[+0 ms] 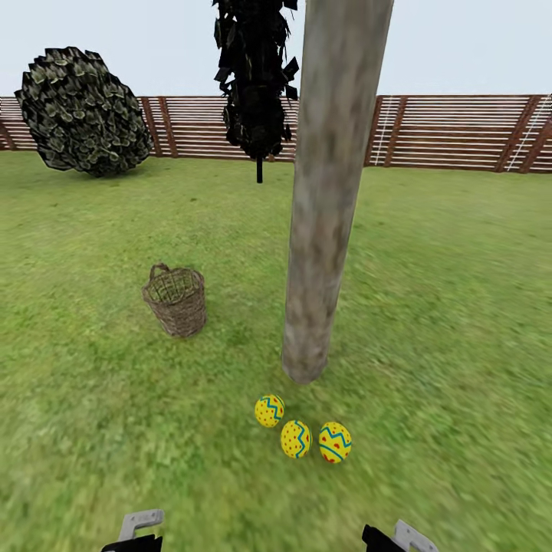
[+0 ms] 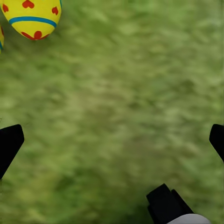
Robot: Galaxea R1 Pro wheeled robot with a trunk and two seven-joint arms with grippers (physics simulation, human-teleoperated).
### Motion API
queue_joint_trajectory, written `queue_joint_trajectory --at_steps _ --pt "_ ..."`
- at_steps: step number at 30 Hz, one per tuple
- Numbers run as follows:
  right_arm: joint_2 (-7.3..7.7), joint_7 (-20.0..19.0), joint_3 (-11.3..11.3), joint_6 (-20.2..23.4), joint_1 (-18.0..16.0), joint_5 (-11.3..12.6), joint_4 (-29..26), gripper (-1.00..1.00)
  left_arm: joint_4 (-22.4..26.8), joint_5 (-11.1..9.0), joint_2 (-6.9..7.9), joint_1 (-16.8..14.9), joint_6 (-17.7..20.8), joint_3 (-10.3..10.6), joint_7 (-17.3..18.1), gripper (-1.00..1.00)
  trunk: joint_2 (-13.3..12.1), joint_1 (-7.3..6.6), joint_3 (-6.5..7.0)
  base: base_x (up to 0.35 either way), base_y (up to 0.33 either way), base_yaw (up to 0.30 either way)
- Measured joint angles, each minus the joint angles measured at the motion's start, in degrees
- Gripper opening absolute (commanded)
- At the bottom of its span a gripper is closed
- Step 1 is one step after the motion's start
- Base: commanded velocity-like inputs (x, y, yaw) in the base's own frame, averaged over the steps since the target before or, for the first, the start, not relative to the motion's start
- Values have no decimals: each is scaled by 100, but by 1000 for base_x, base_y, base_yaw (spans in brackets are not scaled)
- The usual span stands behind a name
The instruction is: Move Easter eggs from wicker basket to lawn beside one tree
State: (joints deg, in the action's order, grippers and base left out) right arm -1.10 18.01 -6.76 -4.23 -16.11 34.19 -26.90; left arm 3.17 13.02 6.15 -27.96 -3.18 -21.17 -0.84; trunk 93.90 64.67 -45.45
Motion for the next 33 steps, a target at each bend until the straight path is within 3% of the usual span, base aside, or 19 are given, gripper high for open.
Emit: queue_joint_trajectory --at_steps 12,33 --pt "0 0 1 -1 1 0 0 100 0 -6 -78 16 17 -1 -7 100 -482 -261 318 -97 0 0" --pt "0 0 0 -4 1 0 0 100 -54 -9 -103 23 21 0 -13 100 -1324 -725 705 -136 0 0"
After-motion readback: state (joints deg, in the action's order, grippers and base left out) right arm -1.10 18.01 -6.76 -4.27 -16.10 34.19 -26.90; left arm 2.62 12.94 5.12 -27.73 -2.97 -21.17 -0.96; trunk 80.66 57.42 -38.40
